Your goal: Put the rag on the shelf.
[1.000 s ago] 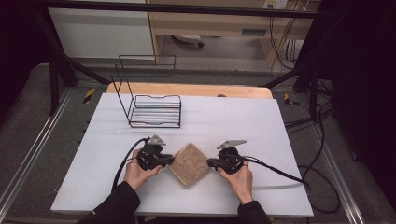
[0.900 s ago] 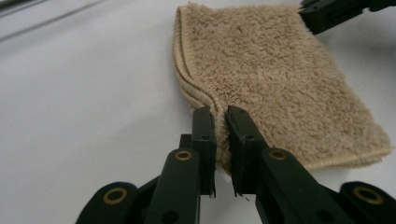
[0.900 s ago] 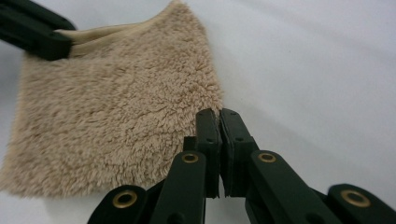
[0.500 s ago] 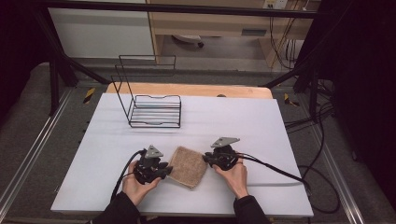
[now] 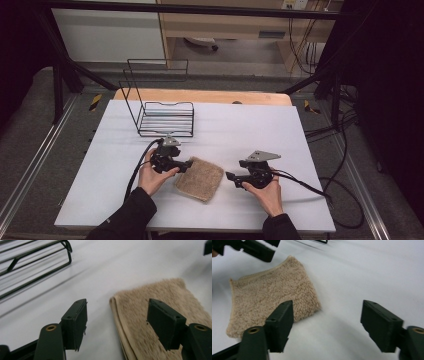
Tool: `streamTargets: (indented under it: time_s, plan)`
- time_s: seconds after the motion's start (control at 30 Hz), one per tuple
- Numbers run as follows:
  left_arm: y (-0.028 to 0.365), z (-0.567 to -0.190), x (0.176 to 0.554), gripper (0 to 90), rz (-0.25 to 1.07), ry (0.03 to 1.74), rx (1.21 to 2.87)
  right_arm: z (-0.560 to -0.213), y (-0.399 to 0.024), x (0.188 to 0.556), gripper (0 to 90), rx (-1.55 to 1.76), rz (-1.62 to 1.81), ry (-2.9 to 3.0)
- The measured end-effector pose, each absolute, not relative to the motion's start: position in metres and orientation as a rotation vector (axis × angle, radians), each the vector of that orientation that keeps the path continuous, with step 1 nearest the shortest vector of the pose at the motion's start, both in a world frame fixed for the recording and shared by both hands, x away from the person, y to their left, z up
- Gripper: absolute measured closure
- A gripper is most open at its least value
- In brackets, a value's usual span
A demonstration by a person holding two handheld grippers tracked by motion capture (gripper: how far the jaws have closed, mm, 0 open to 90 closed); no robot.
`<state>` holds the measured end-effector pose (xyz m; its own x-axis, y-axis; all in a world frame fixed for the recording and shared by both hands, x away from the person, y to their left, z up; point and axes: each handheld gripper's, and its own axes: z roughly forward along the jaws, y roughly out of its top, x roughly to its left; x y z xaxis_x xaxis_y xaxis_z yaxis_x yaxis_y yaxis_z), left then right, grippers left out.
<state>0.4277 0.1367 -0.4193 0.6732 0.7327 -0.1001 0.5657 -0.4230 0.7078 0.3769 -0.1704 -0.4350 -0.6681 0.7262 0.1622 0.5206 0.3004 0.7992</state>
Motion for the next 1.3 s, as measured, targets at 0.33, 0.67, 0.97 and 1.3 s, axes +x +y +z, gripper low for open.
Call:
streamTargets:
  time_s: [0.33,0.67,0.97,1.3]
  plan:
    - [0.12,-0.439,0.451,51.6,0.23,1.026,2.191,-0.44,-0.178,0.375,11.6,1.203,1.286,2.343]
    - [0.117,-0.443,0.451,60.9,0.185,1.034,2.185,-0.439,-0.177,0.375,5.8,1.243,1.304,2.319]
    - [0.112,-0.444,0.446,75.9,0.179,1.037,2.187,-0.439,-0.176,0.376,3.0,1.273,1.335,2.309]
    - [0.116,-0.439,0.442,83.2,0.18,1.009,2.187,-0.439,-0.168,0.379,4.0,1.301,1.33,2.285]
